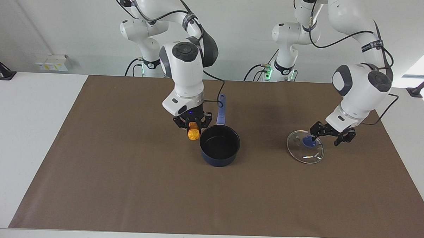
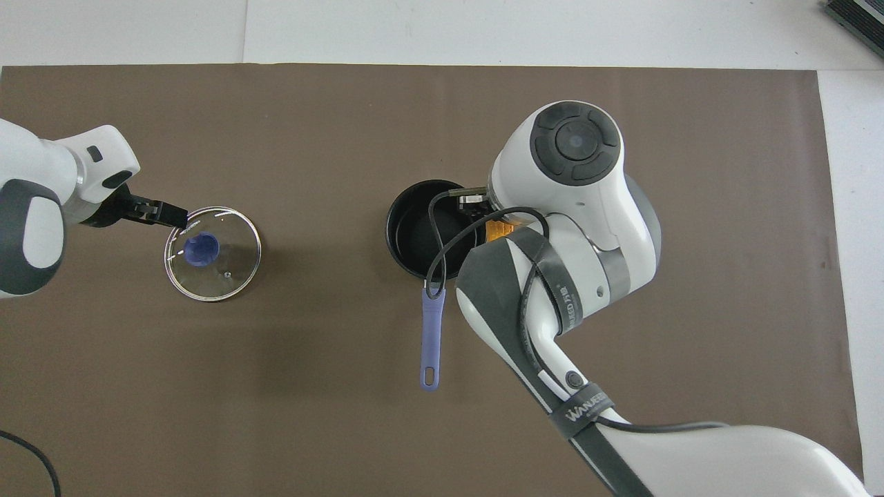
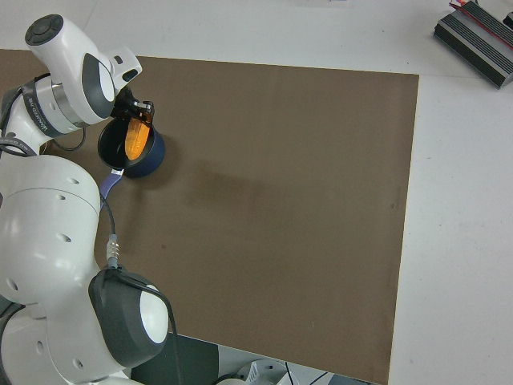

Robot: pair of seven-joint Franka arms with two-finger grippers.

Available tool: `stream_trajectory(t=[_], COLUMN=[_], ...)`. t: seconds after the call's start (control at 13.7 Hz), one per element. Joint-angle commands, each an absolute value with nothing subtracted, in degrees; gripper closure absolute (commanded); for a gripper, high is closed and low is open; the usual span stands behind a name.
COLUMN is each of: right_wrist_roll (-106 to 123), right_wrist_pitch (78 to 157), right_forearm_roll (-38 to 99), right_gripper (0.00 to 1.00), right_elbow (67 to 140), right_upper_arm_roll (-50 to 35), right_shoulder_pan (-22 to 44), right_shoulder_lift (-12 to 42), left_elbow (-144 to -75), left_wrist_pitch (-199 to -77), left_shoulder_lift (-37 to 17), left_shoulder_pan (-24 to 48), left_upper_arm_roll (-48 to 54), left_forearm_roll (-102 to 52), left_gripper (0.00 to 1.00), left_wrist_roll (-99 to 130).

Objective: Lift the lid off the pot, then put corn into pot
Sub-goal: 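Lower the lid with the left gripper while the right gripper carries the corn, then release the lid with the left gripper while the right gripper lowers the corn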

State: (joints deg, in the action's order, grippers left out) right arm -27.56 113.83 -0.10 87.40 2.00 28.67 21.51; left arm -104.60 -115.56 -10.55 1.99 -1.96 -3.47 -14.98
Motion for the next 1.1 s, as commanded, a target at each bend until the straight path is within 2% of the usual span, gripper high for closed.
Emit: stream_trajectory(t=[0.0,0.22,0.66,0.8,1.02], right_wrist_roll=[-32.1,-35.3,-35.2,-35.2,-35.0], right_wrist_pitch=[113.7,114.0,116.6,117.9,119.0], right_forearm_roll=[-1.0,-1.0,-0.9,-0.8,-0.5], right_gripper=[1.0,1.0,1.0,1.0,1.0], right_elbow=[83.7,77.6,77.3,77.6,77.6], right_upper_arm_roll=[1.1,1.1,-0.1,-0.1,-0.2], right_shoulder_pan=[30.4,33.0,33.0,33.1,32.6], right_shoulder_lift=[25.5,32.1,36.1,36.8,37.0], left_elbow=[-97.1,-94.9,-95.6,-93.7,-87.1], left_wrist_pitch=[-104.7,-97.3,-90.3,-89.3,-83.3], left_shoulder_lift=[-10.0,-7.7,-1.0,-0.4,-2.9], left_shoulder_pan=[-0.5,-1.8,-0.8,-0.8,-0.9], left_upper_arm_roll=[-1.6,-1.6,-0.9,-0.8,-0.8], left_forearm_roll=[-3.8,-3.8,-3.8,-3.6,-3.6], left_gripper=[0.0,0.0,0.0,0.0,0.0], left_wrist_roll=[-14.9,-14.2,-2.7,-2.7,-0.2])
